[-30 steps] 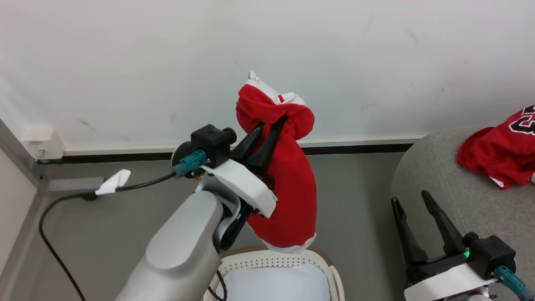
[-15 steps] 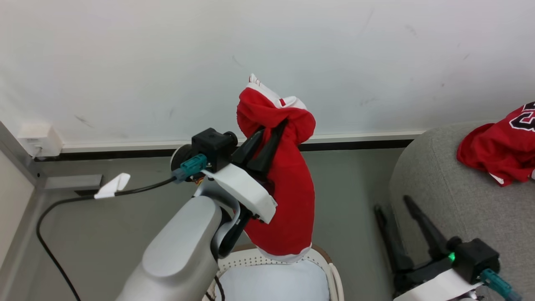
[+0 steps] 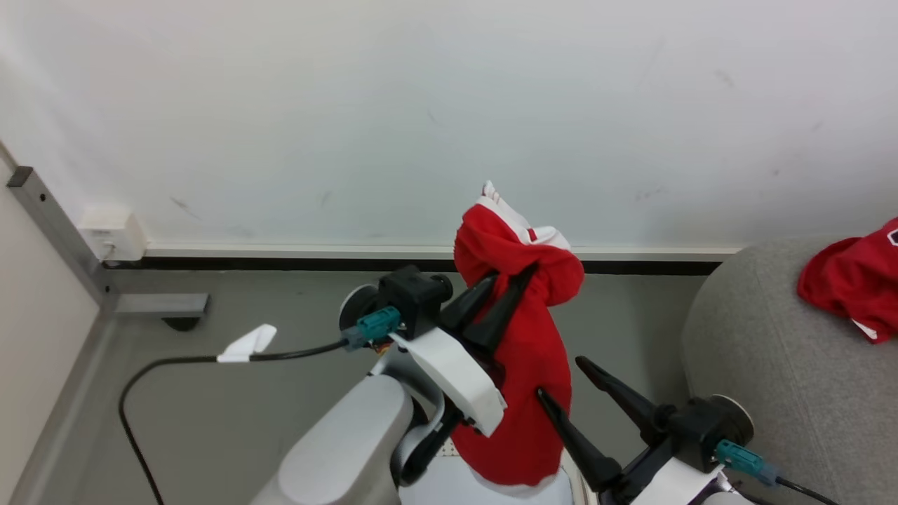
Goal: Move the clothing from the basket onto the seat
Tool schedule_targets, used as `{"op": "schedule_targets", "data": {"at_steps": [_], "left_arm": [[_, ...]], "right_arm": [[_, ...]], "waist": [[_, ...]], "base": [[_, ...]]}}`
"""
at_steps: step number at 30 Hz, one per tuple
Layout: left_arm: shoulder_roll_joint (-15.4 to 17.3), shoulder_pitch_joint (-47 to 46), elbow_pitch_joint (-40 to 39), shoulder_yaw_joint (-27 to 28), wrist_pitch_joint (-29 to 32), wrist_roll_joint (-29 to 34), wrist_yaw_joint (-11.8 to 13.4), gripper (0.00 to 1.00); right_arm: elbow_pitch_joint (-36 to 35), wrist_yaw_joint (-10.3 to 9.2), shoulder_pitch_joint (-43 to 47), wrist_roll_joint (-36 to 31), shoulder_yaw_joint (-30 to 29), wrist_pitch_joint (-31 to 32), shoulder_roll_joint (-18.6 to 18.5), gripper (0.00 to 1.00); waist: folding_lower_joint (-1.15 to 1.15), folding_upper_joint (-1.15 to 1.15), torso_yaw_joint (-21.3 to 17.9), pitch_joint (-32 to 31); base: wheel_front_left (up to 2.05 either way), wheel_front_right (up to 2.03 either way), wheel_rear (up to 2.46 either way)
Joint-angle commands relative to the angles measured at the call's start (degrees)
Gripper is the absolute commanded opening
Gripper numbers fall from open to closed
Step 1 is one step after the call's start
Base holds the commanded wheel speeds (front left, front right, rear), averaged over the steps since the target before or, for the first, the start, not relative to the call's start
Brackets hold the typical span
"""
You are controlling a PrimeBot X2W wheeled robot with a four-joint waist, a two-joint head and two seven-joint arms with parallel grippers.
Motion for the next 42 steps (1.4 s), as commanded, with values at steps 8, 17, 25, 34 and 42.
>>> {"op": "schedule_targets", "data": {"at_steps": [8, 17, 25, 34, 42], "left_arm": [[-1.0, 2.22, -3.33, -6.1, 0.76, -3.53, -0.69, 0.0], [-1.12, 1.54, -6.33, -10.97, 1.65, -6.3, 0.03, 0.0], [-0.74, 1.2, -5.05, -11.07, 1.36, -7.09, 1.44, 0.0], [0.81, 2.27, -2.31, -9.89, 0.16, -7.31, 2.73, 0.15], [1.34, 2.97, -2.72, -10.09, -1.5, -6.69, 2.35, 1.0]], "right_arm": [[10.7, -0.13, -5.89, 5.61, 8.62, 0.06, 2.48, 1.0], [18.0, -0.13, -7.29, 6.93, 6.96, 0.05, 6.87, 0.11], [17.43, -0.13, -6.25, 7.23, 5.22, 0.05, 7.09, 0.0], [12.77, -0.13, -3.53, 4.79, 0.84, 0.04, 5.88, 0.0], [10.08, -0.13, -2.1, 3.58, -6.05, 0.03, 4.84, 0.0]], "waist": [[0.0, 0.0, 7.32, -1.75], [0.0, 0.0, 13.55, -2.27], [0.0, 0.0, 14.09, -2.01], [0.0, 0.0, 9.76, -0.78], [0.0, 0.0, 2.72, 0.49]], "base": [[0.0, 0.0, 0.0], [0.0, 0.0, 0.0], [0.0, 0.0, 0.0], [0.0, 0.0, 0.0], [0.0, 0.0, 0.0]]}}
